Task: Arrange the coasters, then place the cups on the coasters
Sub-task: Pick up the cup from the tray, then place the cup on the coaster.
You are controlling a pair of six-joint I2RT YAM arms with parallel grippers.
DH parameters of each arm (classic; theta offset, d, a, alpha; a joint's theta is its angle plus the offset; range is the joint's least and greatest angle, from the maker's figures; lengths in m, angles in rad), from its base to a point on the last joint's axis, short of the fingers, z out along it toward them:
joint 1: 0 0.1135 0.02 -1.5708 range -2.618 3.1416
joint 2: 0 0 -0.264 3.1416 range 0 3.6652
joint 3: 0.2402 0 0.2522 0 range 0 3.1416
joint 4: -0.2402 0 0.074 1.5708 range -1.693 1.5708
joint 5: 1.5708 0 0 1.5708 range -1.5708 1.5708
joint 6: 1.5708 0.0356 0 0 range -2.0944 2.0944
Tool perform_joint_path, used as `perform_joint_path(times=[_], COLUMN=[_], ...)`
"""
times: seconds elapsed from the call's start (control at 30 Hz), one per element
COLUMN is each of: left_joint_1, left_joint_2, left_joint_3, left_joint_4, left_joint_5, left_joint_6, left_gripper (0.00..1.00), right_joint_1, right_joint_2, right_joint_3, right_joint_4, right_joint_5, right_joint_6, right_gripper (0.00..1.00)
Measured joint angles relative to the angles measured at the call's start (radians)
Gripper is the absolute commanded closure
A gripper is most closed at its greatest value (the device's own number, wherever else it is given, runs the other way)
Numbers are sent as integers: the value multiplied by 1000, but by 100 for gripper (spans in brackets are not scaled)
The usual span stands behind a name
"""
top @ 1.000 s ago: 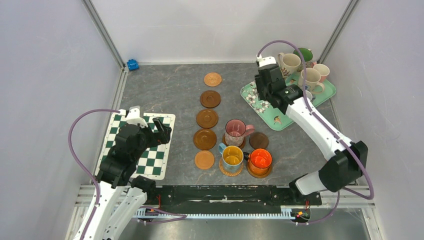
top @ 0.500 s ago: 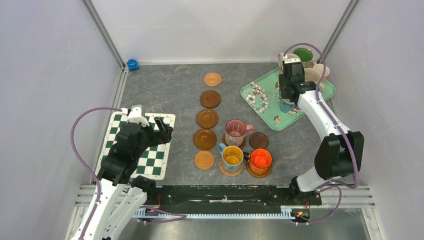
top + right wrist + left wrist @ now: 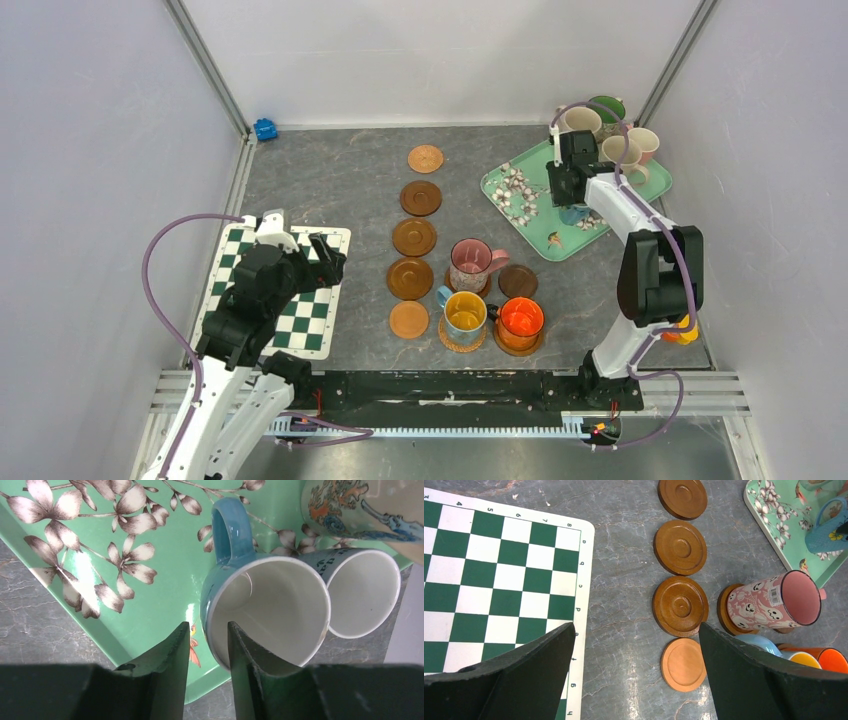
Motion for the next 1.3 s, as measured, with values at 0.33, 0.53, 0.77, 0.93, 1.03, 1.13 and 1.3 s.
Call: perform_joint_path(times=[0.33,0.53,0.77,0.93,1.03,1.13,1.3], left_joint_1=[0,0,0,0,0,0,0], left_joint_2=[2,2,-2,-10,-11,-13,-25], left_joint_3=[0,0,0,0,0,0,0], left_joint_4=[0,0,0,0,0,0,-2], left_joint_5=[0,0,0,-1,-2,-5,-31], left_joint_6=[0,0,0,0,0,0,0], left_gripper=[0,0,0,0,0,0,0], right_joint_1=[-3,7,61,174,265,348,470], right_joint_2=[8,8,-15,-56,-73,-91,-125], right_joint_3=[21,109,144,174,222,273,325], right_joint_4=[-5,-68,-118,-175,-185,-186,-185], right_joint_5=[-50,-78,-79,-74,-76,-88,-126], right_joint_6=[-32,-40,-40,-58,-75,-86,-98], right_gripper=[100,100,100,100,100,100,100])
